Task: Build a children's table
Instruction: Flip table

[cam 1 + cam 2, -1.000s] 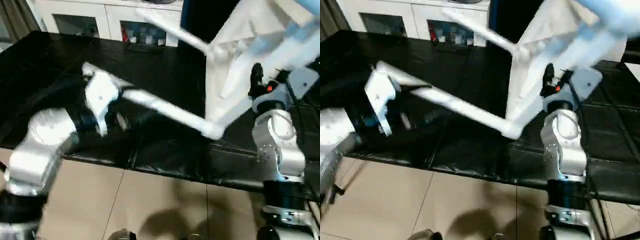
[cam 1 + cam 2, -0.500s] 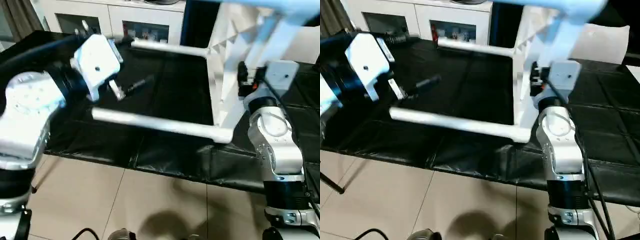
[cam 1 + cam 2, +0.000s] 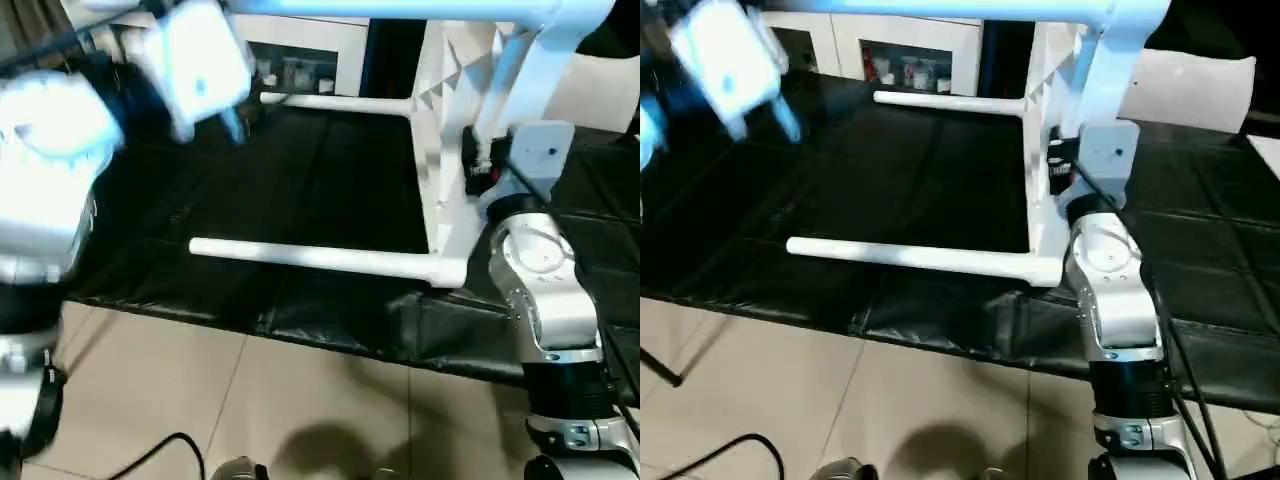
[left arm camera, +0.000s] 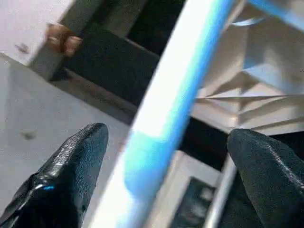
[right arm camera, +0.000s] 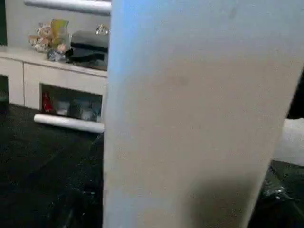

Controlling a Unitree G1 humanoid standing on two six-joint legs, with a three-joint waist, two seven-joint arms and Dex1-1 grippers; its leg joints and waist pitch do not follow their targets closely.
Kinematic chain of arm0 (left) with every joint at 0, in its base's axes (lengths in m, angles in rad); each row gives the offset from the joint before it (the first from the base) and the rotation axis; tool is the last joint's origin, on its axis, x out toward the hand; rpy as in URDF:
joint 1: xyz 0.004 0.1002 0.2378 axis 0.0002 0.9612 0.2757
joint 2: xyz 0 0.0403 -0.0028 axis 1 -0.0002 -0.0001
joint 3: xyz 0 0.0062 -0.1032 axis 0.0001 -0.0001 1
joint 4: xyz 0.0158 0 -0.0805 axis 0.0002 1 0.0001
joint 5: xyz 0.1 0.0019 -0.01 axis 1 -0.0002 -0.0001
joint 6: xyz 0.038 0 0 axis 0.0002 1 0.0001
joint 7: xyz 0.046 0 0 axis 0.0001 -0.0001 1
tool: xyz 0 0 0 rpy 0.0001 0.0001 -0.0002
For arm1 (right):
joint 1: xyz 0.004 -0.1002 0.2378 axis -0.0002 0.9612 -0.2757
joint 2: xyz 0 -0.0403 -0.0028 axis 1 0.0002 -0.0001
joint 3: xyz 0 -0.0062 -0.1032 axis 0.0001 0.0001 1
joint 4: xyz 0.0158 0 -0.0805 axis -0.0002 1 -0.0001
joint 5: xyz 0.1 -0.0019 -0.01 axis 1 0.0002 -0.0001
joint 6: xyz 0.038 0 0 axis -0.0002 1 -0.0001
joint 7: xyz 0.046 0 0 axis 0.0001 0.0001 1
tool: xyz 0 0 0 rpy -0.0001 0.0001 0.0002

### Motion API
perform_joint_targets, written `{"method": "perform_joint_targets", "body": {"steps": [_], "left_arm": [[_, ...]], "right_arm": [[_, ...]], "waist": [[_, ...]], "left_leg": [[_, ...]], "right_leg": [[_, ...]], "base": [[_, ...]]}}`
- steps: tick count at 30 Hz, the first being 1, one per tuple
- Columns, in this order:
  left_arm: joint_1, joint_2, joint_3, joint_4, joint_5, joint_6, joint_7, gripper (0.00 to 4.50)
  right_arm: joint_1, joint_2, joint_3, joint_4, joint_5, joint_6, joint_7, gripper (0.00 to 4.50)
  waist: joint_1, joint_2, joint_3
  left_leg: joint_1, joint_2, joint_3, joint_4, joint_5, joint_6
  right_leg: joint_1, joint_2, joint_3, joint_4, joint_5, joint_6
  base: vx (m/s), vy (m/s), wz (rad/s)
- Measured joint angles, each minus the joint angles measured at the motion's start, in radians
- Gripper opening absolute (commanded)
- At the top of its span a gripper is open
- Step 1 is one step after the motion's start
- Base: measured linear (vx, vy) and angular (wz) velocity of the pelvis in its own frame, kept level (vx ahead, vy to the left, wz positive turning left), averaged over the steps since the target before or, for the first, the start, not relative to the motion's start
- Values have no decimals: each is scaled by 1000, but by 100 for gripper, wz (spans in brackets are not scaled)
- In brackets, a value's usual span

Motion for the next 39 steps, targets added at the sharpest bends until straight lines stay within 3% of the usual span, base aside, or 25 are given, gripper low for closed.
{"method": "perform_joint_targets", "body": {"steps": [7,9,13,15,23,33,39], "left_arm": [[-68,18,-35,113,81,-49,17,450],[-83,12,-36,158,95,-66,30,414],[-113,-1,-37,218,106,-100,47,409],[-123,-4,-40,232,111,-107,51,379],[-146,-34,-55,329,126,-157,60,328],[-174,-48,-58,376,128,-186,60,245],[-175,-49,-59,379,137,-176,48,222]], "right_arm": [[46,7,7,-12,-13,21,7,316],[70,14,8,-30,-20,27,7,321],[94,32,14,-92,-21,28,2,321],[109,33,16,-110,-21,28,0,321],[213,61,24,-243,-20,28,6,321],[230,70,23,-277,-21,40,8,321],[230,72,18,-277,-23,41,8,321]], "waist": [[0,0,0],[1,0,0],[1,0,0],[1,0,0],[2,0,0],[2,0,0],[5,0,0]], "left_leg": [[0,1,0,0,1,-2],[0,0,0,0,1,-2],[0,1,0,0,1,-2],[0,1,0,0,1,-2],[0,1,0,0,1,-2],[0,1,-1,0,1,-2],[0,0,0,0,1,-2]], "right_leg": [[-2,0,0,4,0,-1],[-2,0,0,4,1,-1],[-2,0,0,4,1,-2],[-2,0,0,4,1,-2],[-2,0,0,4,1,-2],[-2,0,0,4,1,-3],[-2,0,0,4,1,-3]], "base": [[0,0,0],[0,0,0],[0,0,0],[0,0,0],[0,0,0],[0,0,0],[0,0,0]]}}
